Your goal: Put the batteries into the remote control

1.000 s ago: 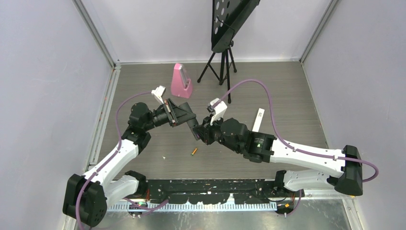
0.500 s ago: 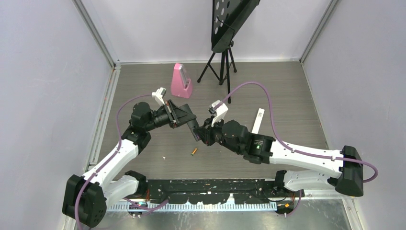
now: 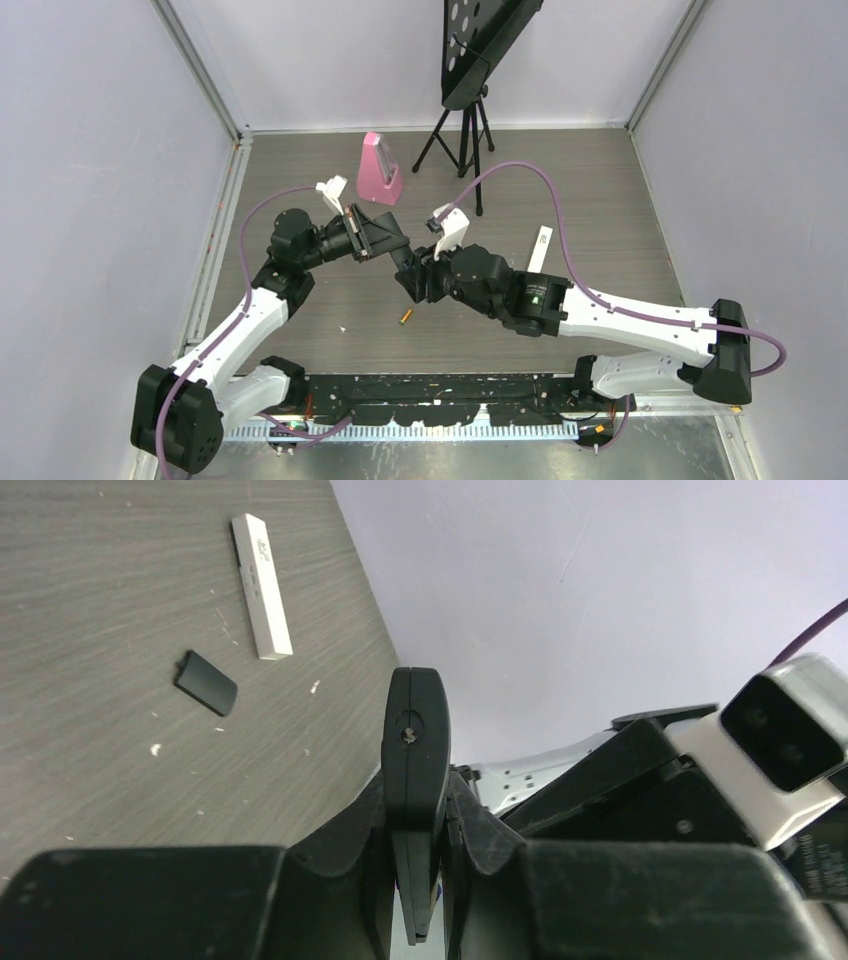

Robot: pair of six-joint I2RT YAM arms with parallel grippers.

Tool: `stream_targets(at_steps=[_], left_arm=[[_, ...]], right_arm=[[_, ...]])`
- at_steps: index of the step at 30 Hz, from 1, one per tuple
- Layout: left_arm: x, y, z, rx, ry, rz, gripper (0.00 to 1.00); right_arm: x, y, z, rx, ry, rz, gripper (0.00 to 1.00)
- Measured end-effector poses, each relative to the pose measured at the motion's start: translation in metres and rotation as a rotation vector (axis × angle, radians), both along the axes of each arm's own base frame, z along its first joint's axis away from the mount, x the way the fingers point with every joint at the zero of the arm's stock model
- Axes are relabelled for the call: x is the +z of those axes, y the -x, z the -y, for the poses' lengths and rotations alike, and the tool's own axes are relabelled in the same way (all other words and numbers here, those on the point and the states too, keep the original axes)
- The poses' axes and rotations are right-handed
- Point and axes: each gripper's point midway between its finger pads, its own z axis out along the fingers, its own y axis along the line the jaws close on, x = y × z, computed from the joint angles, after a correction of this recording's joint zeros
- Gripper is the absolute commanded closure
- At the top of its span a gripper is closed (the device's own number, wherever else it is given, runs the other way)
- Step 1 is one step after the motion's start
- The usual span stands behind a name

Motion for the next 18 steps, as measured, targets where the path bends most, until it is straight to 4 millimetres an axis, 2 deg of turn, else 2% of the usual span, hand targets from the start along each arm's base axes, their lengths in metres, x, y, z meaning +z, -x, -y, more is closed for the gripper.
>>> stream_targets(at_steps=[5, 11, 15, 18], left_arm=[[-0.003, 0.0, -0.001, -0.011, -0.05, 0.088, 1.0], [-0.006, 0.001, -0.002, -0.026, -0.08, 0.142, 1.0], [-0.007, 0.002, -0.001, -0.035, -0.086, 0.156, 1.0], [-0.006, 0.004, 0.0, -0.052, -0.081, 0.158, 1.0]], right_arm=[[0.01, -0.006, 0.008, -0.056, 0.02, -0.007, 0.4], [0.013, -0.013, 0.015, -0.11, 0.023, -0.01, 0.37], [0.012, -0.012, 0.017, -0.116, 0.015, -0.028, 0.24], [0.012, -0.01, 0.019, -0.121, -0.014, -0.054, 0.18]])
